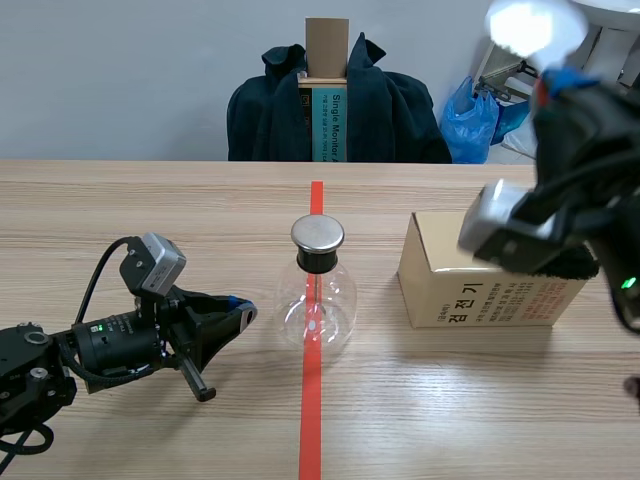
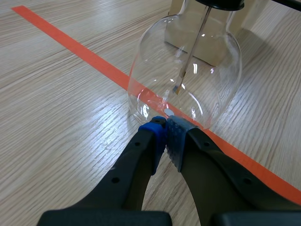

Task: Do the electroscope experiment.
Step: 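Move the plate toward and away from the electroscope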

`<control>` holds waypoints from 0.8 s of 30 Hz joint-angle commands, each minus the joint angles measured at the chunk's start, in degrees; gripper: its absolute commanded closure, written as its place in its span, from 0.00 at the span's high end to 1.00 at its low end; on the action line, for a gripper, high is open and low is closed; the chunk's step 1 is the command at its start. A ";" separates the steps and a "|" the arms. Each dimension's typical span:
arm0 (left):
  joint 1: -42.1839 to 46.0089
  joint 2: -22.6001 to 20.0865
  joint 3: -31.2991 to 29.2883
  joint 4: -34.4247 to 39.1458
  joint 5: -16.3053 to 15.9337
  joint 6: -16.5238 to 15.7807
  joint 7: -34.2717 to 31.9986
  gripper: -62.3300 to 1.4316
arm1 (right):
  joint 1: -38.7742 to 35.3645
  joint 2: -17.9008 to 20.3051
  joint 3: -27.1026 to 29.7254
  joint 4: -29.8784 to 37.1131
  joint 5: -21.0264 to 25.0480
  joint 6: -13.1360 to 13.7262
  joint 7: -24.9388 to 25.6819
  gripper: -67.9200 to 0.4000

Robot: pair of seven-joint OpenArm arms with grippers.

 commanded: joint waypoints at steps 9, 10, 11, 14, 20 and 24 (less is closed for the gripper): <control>5.46 -4.61 -0.35 6.62 -3.76 -0.33 -2.56 0.07 | 4.24 2.71 7.98 21.51 8.90 -0.37 -4.59 0.02; 7.17 -6.12 -0.42 8.55 -4.83 -0.33 -3.23 0.07 | 4.24 2.69 8.74 22.84 9.60 -0.37 -4.59 0.02; 8.98 -7.74 -0.63 10.71 -5.73 -0.33 -3.65 0.07 | 4.22 2.69 9.42 24.06 10.29 -0.37 -4.59 0.02; 15.32 -12.68 -2.54 18.40 -8.07 -0.31 -3.76 0.07 | 4.22 2.69 11.41 27.21 12.96 -0.37 -4.63 0.02; 31.15 -20.65 -8.07 35.63 -10.05 1.95 -3.76 0.07 | 4.07 2.69 15.37 29.59 16.31 -0.35 -4.48 0.02; 42.21 -23.02 -12.76 46.34 -10.01 7.96 -3.74 0.25 | 3.65 2.69 17.11 29.59 17.64 -0.37 -4.35 0.02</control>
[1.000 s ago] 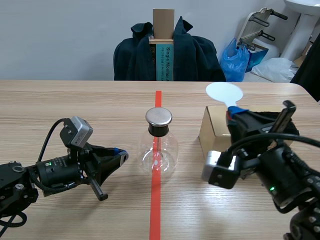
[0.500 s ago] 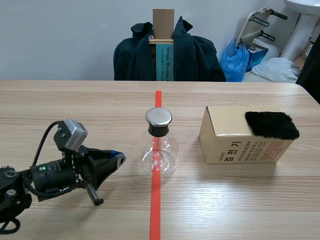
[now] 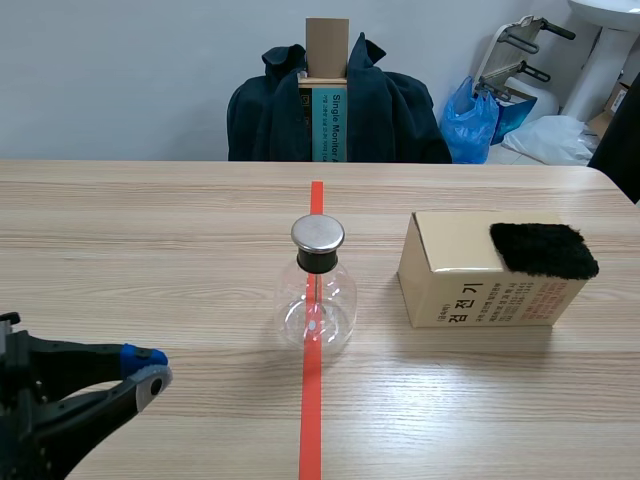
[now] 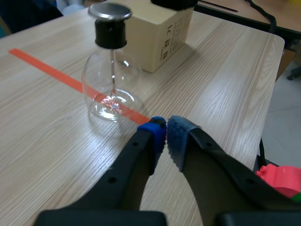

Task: Do the electroscope experiment.
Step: 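Move the plate toward and away from the electroscope, then rub the plate on the fur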

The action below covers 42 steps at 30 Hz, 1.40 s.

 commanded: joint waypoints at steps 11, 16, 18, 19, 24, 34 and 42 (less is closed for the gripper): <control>11.30 1.07 -5.95 10.84 1.33 7.30 -0.46 1.00 | -5.88 0.72 5.03 -0.42 4.90 -1.16 -0.26 0.02; 11.28 1.09 -5.95 10.84 0.81 8.61 -0.52 1.00 | -5.90 0.48 6.40 -3.78 5.44 -2.21 1.01 0.02; 11.28 1.09 -5.95 10.84 0.81 9.03 -0.63 1.00 | -6.19 -0.72 6.40 -7.76 4.20 -2.25 4.07 0.02; 11.28 1.09 -5.95 10.84 0.81 9.16 -0.68 1.00 | -6.36 -1.64 6.40 -10.21 3.74 -2.45 6.25 0.02; 11.28 1.09 -5.95 10.82 0.66 10.03 -0.85 1.00 | -6.64 -5.60 6.16 -23.71 2.62 -5.31 17.27 0.02; 11.30 1.07 -5.95 10.82 0.68 10.03 -0.85 1.00 | -6.49 -9.11 5.31 -47.04 0.11 -7.58 28.68 0.02; 11.30 1.07 -5.95 10.82 0.68 10.03 -0.83 1.00 | -5.53 -9.14 5.31 -59.19 -4.72 -7.58 32.22 0.02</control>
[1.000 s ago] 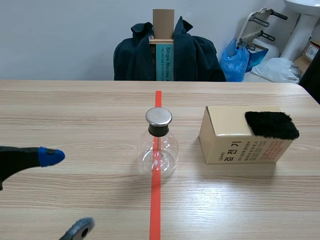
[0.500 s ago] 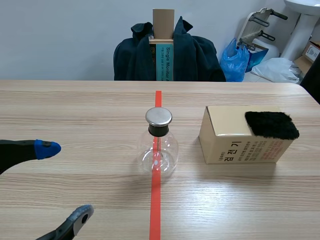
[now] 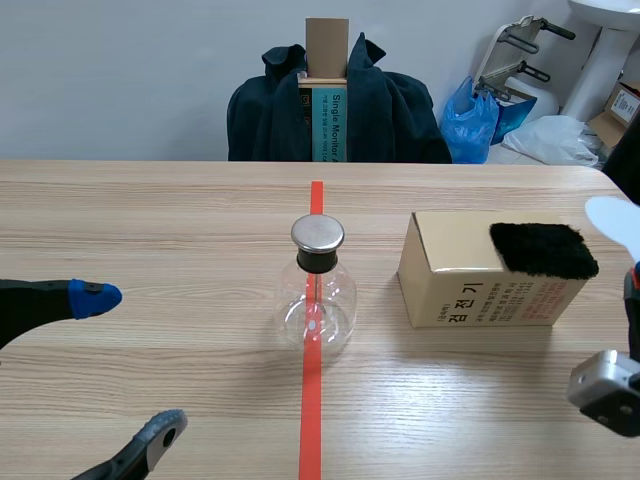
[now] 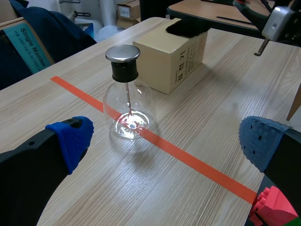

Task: Do the electroscope experiment.
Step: 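Rub the plate on the fur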

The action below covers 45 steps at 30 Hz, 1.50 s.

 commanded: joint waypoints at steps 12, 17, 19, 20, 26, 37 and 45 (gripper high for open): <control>-0.15 0.33 0.26 0.39 -0.57 -0.07 -1.03 1.00 | 7.74 0.59 0.11 -8.59 -6.69 -3.02 0.79 0.02; -0.15 0.33 0.26 0.39 -0.55 -0.07 -1.03 1.00 | 8.37 0.59 0.11 -9.79 -9.03 -0.13 0.55 0.02; -0.15 0.33 0.26 0.39 -0.55 -0.07 -1.03 1.00 | 8.37 0.59 0.11 -10.16 -9.88 1.14 0.52 0.02; -0.15 0.33 0.26 0.39 -0.55 -0.07 -1.03 1.00 | 8.37 0.59 0.11 -10.45 -10.27 1.68 0.52 0.02; -0.15 0.31 0.26 0.39 -0.33 -0.07 -0.96 1.00 | 8.37 0.59 0.11 -10.73 -12.24 4.28 -0.55 0.02; -0.15 0.31 0.26 0.39 -0.35 -0.07 -0.68 1.00 | 9.70 0.63 -2.25 -10.71 -12.83 3.23 -5.11 0.02; -0.15 0.31 0.26 0.39 -0.35 -0.07 -0.57 1.00 | 10.93 1.90 -5.38 -10.71 -12.87 2.36 -3.41 0.02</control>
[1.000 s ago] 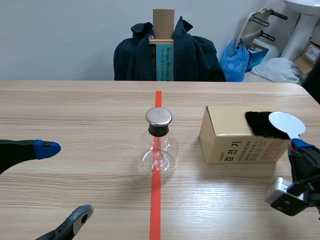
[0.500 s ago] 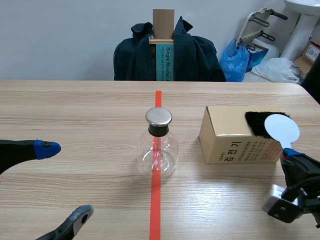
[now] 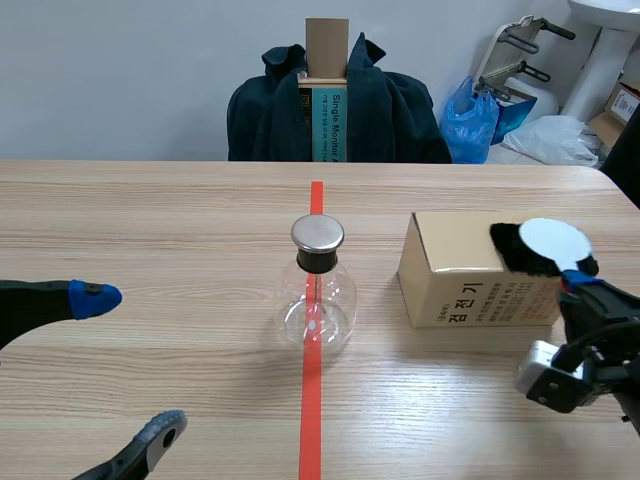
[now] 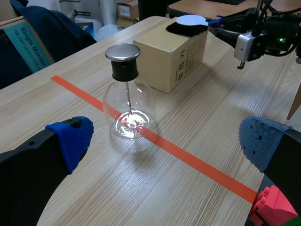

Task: Do the electroscope experiment.
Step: 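Rub the plate on the fur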

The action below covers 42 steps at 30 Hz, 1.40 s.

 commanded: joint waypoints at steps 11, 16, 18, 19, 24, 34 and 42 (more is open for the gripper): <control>-0.15 0.31 0.26 0.39 -0.39 -0.07 -0.81 1.00 | 0.50 0.15 -1.33 0.42 0.39 0.04 2.36 0.02; -0.15 0.31 0.26 0.39 -0.39 -0.07 -0.79 1.00 | 0.52 0.52 -1.14 0.42 0.85 -0.35 -9.31 0.02; -0.15 0.31 0.26 0.39 -0.39 -0.07 -0.79 1.00 | 0.52 0.50 -1.27 0.42 0.83 -0.04 -1.55 0.02; -0.15 0.31 0.26 0.39 -0.39 -0.07 -0.79 1.00 | 0.52 0.37 -1.40 0.42 0.83 -0.02 2.67 0.02; -0.15 0.33 0.26 0.39 -0.39 -0.07 -0.79 1.00 | 0.52 -0.52 -1.64 0.42 1.01 -2.25 -7.32 0.02; -0.15 0.33 0.26 0.39 -0.39 -0.07 -0.79 1.00 | 0.33 -0.68 -1.64 0.42 0.83 -3.41 -7.85 0.02; -0.15 0.33 0.26 0.39 -0.39 -0.07 -0.79 1.00 | 0.17 -0.90 -2.23 0.42 0.85 1.60 0.96 0.02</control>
